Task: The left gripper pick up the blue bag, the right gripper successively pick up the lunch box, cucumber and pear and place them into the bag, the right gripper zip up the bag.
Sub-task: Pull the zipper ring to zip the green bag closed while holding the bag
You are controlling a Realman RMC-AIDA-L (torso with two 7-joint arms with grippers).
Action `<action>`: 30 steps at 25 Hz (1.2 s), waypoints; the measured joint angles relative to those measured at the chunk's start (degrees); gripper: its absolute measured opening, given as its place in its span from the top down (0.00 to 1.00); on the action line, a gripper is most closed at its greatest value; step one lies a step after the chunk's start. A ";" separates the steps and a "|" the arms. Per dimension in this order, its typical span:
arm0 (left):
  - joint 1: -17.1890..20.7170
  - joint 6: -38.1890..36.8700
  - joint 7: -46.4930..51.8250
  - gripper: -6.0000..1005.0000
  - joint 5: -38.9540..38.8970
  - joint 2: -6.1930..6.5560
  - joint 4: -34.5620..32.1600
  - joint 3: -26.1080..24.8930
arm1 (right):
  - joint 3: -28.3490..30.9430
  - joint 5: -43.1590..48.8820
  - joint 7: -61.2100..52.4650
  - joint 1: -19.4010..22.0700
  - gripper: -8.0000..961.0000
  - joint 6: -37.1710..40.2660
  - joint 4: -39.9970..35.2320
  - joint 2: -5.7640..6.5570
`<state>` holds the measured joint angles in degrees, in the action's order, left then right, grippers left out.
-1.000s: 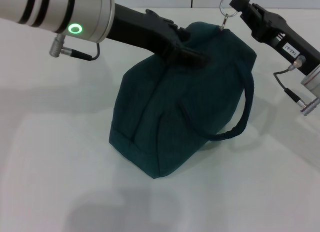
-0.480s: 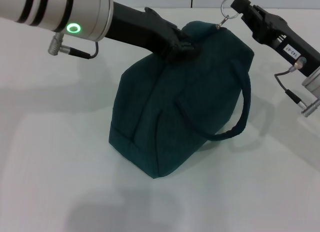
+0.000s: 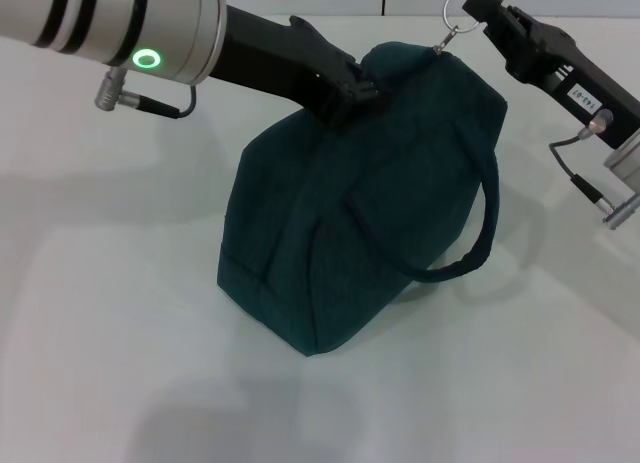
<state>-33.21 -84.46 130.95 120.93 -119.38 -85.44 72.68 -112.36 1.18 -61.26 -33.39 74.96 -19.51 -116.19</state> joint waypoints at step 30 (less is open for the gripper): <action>2.37 -3.08 -1.88 0.95 -7.79 0.09 -8.02 -2.35 | -0.02 -1.75 -0.62 2.20 0.88 -11.22 2.95 0.00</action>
<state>-30.84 -87.54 129.06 113.13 -119.29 -93.45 70.33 -112.38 -0.57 -61.88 -31.18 63.74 -16.56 -116.19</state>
